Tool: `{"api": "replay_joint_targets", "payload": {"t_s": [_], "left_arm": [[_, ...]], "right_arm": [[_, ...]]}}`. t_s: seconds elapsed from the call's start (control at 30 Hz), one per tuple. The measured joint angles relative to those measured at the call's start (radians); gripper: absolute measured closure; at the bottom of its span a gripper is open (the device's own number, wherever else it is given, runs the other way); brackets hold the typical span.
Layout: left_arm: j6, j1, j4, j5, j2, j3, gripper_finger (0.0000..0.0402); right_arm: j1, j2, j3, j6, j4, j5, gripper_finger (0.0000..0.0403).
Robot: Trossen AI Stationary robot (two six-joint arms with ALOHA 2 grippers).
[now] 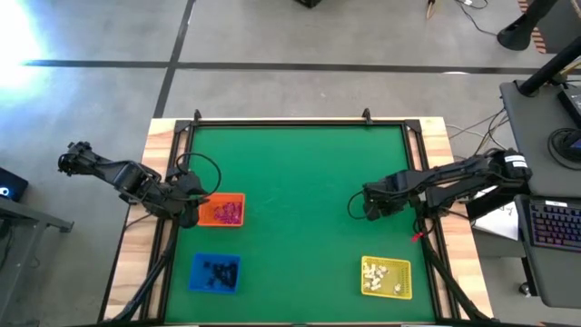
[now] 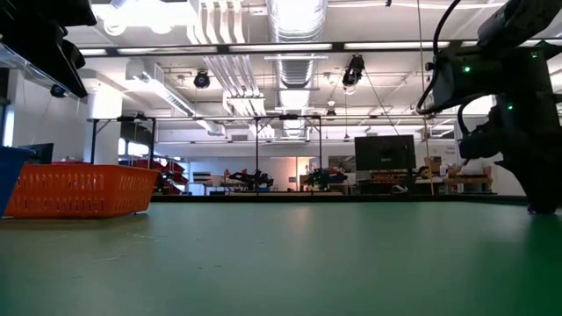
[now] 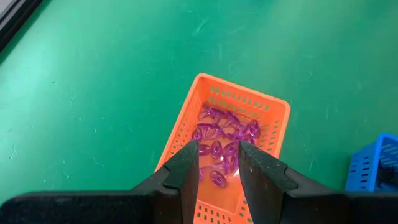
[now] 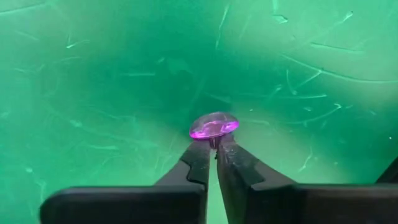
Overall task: Sort Halloween decoration
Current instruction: Put the violet witch hat toy into the orange bin
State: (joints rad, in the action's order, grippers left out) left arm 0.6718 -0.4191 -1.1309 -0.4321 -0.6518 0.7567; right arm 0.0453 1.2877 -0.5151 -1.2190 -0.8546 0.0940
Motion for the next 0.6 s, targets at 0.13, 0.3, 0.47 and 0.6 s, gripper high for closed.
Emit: {"api": "replay_joint_targets", "payload": {"t_s": [0.13,0.3,0.47,0.6], "left_arm": [[0.003,0.000,0.000,-0.002,0.000,0.000,0.0307],[0.007,0.000,0.000,-0.004,0.000,0.000,0.0307],[0.029,0.000,0.000,-0.004,0.000,0.000,0.0307],[0.038,0.000,0.000,-0.004,0.000,0.000,0.0307]], "right_arm": [[-0.001,0.000,-0.008,0.000,-0.003,0.000,0.0393],[-0.001,-0.033,-0.044,0.005,-0.021,0.000,0.0394],[-0.001,-0.087,-0.080,0.007,0.001,-0.011,0.0394],[-0.002,-0.106,-0.099,-0.010,-0.011,-0.011,0.0394]]}}
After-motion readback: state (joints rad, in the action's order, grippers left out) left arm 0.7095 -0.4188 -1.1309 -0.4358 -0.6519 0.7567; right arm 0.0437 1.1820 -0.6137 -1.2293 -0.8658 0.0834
